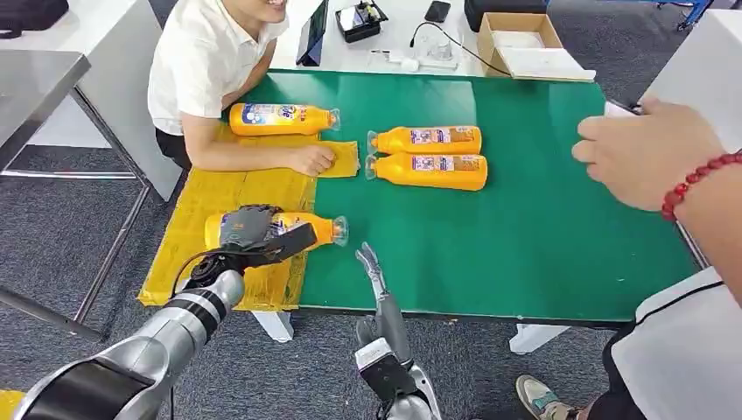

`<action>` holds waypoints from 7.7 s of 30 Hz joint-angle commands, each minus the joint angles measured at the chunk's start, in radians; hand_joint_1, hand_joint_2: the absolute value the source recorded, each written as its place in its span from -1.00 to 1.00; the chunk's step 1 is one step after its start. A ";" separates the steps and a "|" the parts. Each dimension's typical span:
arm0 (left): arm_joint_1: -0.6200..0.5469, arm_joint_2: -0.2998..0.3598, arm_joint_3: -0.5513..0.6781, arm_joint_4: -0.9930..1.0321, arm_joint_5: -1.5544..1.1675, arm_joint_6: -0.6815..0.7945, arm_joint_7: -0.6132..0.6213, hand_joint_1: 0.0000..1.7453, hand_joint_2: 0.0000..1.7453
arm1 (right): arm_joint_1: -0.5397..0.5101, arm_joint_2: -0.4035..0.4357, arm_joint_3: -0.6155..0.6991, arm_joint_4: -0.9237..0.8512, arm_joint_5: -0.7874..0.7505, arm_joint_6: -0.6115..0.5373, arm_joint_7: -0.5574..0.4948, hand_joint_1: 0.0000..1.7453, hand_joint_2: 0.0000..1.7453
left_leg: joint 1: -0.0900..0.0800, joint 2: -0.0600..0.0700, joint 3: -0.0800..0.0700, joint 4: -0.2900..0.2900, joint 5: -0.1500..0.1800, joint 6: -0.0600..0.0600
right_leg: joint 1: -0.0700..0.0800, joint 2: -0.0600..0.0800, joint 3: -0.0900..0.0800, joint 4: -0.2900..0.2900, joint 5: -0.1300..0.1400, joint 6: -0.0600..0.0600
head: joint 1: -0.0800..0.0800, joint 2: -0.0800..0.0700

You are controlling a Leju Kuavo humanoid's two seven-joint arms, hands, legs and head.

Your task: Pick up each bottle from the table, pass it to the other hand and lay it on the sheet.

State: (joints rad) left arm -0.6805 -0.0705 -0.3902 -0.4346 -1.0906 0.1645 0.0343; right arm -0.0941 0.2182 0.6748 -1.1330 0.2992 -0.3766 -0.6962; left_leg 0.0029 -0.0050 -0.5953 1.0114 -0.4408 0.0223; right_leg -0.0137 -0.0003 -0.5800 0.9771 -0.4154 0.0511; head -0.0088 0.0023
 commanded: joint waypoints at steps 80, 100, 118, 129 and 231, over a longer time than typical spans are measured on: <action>0.633 -0.078 -0.033 -0.919 1.302 -0.096 -0.265 -1.00 1.00 | -0.501 -0.283 -0.290 0.700 0.930 -0.148 0.562 -1.00 1.00 | -0.003 0.004 0.000 0.000 -0.001 0.000 | -0.003 0.003 -0.002 0.000 0.001 0.000 | 0.000 0.000; 0.617 -0.076 -0.034 -0.900 1.298 -0.092 -0.253 -1.00 1.00 | -0.562 -0.270 -0.314 0.793 0.880 0.110 0.607 -1.00 1.00 | -0.003 0.001 -0.001 0.000 0.000 0.000 | -0.002 0.001 -0.001 0.000 0.000 0.000 | -0.001 0.000; 0.632 -0.069 -0.033 -0.898 1.317 -0.119 -0.234 -1.00 1.00 | -0.523 -0.277 -0.342 0.822 0.857 0.211 0.629 -1.00 1.00 | -0.002 -0.002 0.006 -0.001 0.001 0.001 | -0.002 -0.002 0.006 -0.003 0.001 0.001 | 0.000 0.000; 0.634 -0.065 -0.035 -0.903 1.322 -0.131 -0.229 -1.00 1.00 | -0.513 -0.271 -0.341 0.819 0.847 0.199 0.566 1.00 1.00 | -0.002 -0.002 0.010 -0.002 0.001 0.000 | -0.002 -0.002 0.009 -0.003 0.001 0.000 | 0.000 0.000; 0.571 -0.082 -0.121 -0.856 1.522 -0.350 -0.299 1.00 1.00 | -0.317 -0.064 0.073 0.365 0.200 0.382 0.175 0.90 1.00 | -0.001 0.000 -0.003 -0.001 0.000 0.000 | 0.000 -0.001 -0.004 0.000 0.000 0.000 | 0.000 0.000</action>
State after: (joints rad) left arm -0.0371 -0.1763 -0.4433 -1.3768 0.4200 -0.1185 -0.2762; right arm -0.3793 0.1495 0.6752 -0.8263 0.4932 -0.0038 -0.5245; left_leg 0.0020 -0.0040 -0.6009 1.0115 -0.4405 0.0230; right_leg -0.0142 0.0001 -0.5869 0.9771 -0.4145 0.0524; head -0.0092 0.0023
